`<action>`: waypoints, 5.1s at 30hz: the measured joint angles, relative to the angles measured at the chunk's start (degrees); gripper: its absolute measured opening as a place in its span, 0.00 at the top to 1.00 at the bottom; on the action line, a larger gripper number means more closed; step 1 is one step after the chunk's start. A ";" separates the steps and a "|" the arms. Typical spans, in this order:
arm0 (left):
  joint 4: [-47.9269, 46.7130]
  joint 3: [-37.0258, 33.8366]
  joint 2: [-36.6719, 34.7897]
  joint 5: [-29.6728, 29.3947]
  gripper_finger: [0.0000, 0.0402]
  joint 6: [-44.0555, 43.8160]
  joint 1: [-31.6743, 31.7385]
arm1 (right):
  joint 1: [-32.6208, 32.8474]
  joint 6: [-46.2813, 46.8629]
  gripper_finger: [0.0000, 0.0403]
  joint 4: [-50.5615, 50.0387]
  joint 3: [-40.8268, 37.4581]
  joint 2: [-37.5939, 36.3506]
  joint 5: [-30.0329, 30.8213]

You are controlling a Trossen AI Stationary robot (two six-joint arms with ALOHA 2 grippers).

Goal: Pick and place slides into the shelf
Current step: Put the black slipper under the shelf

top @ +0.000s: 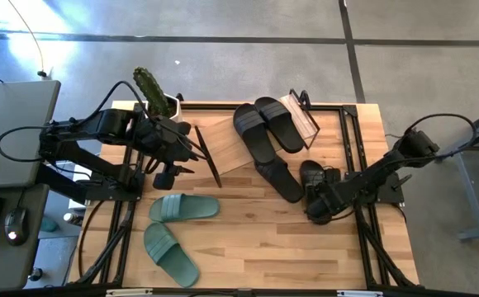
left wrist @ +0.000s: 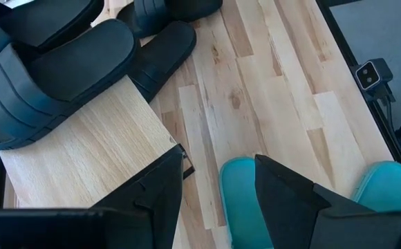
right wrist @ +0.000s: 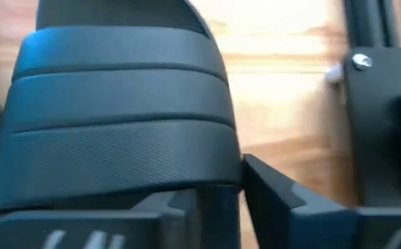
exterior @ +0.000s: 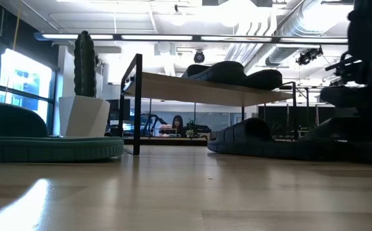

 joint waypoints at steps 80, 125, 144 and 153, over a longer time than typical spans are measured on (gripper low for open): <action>0.44 0.00 0.00 -0.37 0.59 -0.04 0.02 | -28.31 -46.09 1.00 42.28 -16.19 -17.45 21.16; -2.32 0.00 0.00 -0.37 0.59 -0.15 0.02 | -15.94 -37.62 0.84 35.12 -15.86 -32.37 7.12; -2.41 0.00 0.00 -0.37 0.59 -0.06 0.02 | 3.68 -21.28 1.00 -0.90 8.26 -12.68 0.73; -2.36 0.00 0.00 -0.37 0.59 -0.11 0.02 | 4.60 -13.85 1.00 1.64 7.05 -8.64 3.90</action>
